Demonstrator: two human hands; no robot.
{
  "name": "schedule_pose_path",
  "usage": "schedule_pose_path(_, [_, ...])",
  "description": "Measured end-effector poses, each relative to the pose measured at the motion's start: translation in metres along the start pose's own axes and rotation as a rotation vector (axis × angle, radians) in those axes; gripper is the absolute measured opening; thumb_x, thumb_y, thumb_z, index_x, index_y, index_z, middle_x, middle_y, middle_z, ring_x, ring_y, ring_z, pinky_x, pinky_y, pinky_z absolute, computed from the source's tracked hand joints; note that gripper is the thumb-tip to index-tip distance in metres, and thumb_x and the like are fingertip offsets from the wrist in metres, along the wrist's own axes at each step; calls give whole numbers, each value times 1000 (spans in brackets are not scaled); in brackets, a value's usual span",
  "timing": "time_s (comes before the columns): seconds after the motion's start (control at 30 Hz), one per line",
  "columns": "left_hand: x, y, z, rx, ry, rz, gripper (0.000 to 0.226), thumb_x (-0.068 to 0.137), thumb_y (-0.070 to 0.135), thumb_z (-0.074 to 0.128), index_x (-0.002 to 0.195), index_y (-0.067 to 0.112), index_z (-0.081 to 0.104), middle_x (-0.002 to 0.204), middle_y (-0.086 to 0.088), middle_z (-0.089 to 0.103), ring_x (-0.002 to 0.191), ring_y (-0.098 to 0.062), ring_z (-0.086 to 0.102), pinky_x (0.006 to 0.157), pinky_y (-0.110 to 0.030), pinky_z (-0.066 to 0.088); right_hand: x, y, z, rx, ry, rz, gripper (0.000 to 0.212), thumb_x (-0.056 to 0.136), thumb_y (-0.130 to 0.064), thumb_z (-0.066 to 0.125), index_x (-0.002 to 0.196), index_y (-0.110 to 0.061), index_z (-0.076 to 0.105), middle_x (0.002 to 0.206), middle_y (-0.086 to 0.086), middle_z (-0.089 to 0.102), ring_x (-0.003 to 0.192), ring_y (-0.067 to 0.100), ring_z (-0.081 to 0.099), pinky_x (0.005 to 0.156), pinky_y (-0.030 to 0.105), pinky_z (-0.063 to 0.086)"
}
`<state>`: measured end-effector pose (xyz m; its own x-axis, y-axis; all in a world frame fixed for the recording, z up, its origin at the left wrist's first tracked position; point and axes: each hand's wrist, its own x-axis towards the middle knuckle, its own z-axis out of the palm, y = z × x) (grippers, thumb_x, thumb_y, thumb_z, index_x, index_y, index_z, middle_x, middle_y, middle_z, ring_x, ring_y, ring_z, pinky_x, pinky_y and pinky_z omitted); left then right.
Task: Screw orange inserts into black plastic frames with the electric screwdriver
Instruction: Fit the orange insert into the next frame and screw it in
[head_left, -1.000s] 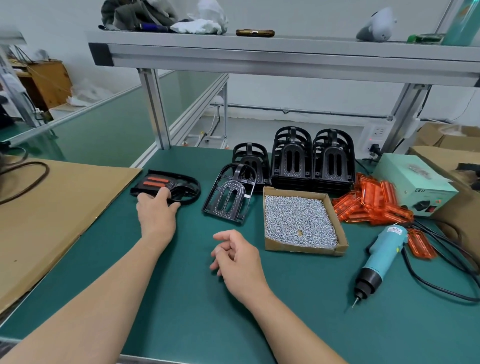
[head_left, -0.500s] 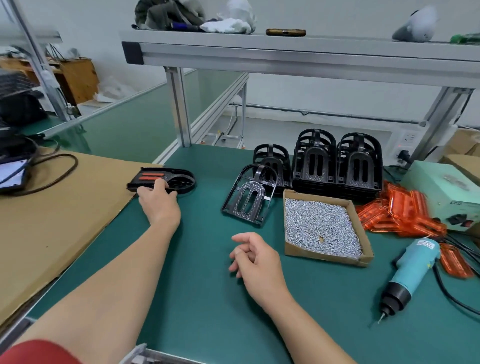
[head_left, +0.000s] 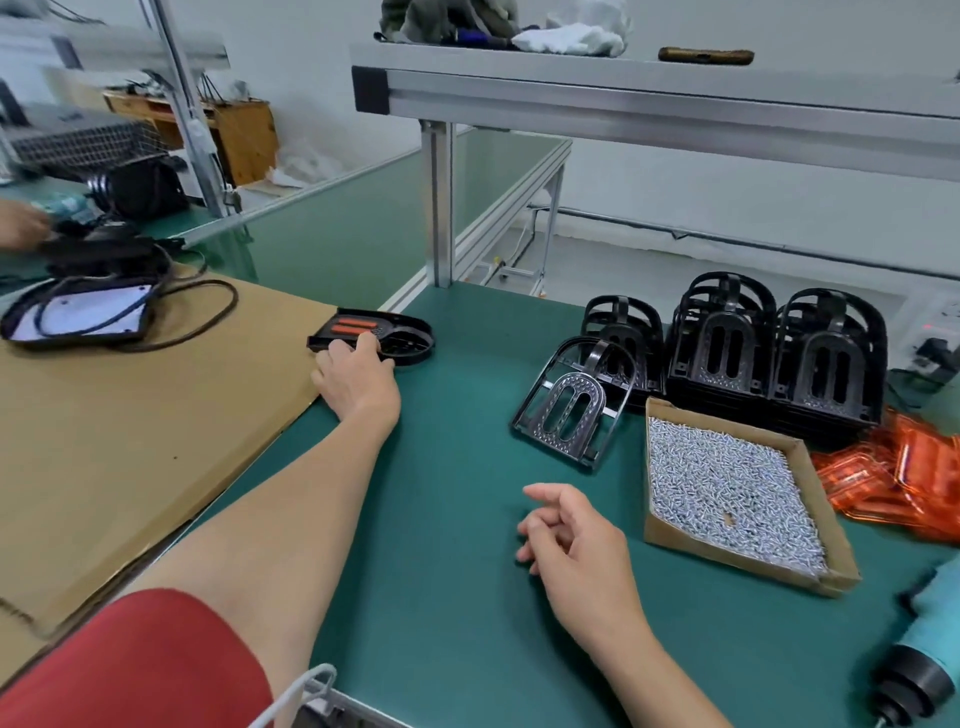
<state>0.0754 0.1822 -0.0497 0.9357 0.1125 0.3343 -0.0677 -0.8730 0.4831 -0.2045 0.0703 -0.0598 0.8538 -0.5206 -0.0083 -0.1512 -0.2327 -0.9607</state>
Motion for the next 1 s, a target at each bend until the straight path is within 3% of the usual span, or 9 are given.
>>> schedule_pose_path(0.33, [15,-1,11,66,13,23,21,97,33,60,115,20,60,120,-10,58,117,-30,44,94,-41,32,33,-18,20,-33,-94,18,26,96,-2,52,104,-24,62,87,8,68,60,11,69,58,24,56])
schedule_pose_path(0.5, [25,-1,15,95,8,23,22,97,35,60,114,21,61,121,-9,60,119,-30,44,93,-42,32,42,-14,29,-73,-89,-8,24,95,-7,55,99,-30,63,82,3,68,57,12,68,61,38,59])
schedule_pose_path(0.6, [35,-1,19,123,12,28,21,97,34,59,112,20,61,119,-10,61,119,-30,45,94,-42,31,47,-13,32,-112,-98,-47,23,95,-9,56,99,-31,62,80,4,67,54,12,65,55,30,54])
schedule_pose_path(0.77, [48,0,26,172,19,54,21,98,34,57,113,20,62,121,-10,63,120,-30,46,96,-42,31,49,-10,36,-156,-91,-87,21,94,-13,56,99,-32,62,76,0,67,56,15,64,66,37,56])
schedule_pose_path(1.0, [62,2,32,209,18,67,24,100,36,52,114,19,61,122,-9,62,123,-29,45,97,-42,30,50,-8,35,-151,-98,-100,19,94,-13,56,102,-29,64,77,4,66,63,24,64,69,39,55])
